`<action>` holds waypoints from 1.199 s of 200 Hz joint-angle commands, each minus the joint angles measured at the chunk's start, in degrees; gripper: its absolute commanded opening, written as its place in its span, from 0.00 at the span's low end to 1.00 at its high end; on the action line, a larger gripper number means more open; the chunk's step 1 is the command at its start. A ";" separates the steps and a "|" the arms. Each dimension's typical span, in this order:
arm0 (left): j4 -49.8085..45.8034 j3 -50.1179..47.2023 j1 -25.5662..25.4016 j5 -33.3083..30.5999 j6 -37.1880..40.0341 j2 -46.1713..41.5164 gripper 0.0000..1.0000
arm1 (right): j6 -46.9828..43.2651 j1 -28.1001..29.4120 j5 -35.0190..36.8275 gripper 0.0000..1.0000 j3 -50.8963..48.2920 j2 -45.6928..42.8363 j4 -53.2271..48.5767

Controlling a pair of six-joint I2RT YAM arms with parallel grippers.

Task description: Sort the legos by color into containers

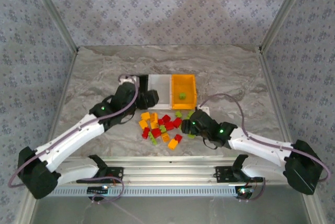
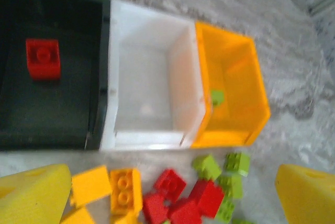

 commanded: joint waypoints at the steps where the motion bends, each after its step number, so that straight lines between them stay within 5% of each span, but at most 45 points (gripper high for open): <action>1: -1.63 -6.46 -0.48 0.63 -3.17 -4.72 0.99 | 0.83 3.33 2.24 0.87 3.11 3.34 -1.59; 51: -2.25 -17.65 -0.53 -0.05 -7.34 -14.68 1.00 | 9.14 3.81 7.32 0.80 2.18 9.05 -4.08; 165: -5.43 -19.09 -0.55 -3.58 -7.60 -17.94 0.99 | 12.71 3.49 6.34 0.46 0.60 16.25 -3.04; 203: -6.60 -18.68 -0.48 -4.14 -7.08 -18.40 0.99 | 10.29 3.55 6.76 0.32 1.81 11.62 -5.40; 240: -9.01 -18.96 -0.43 -5.90 -7.60 -20.10 1.00 | 1.27 0.99 6.49 0.30 9.77 3.85 -10.40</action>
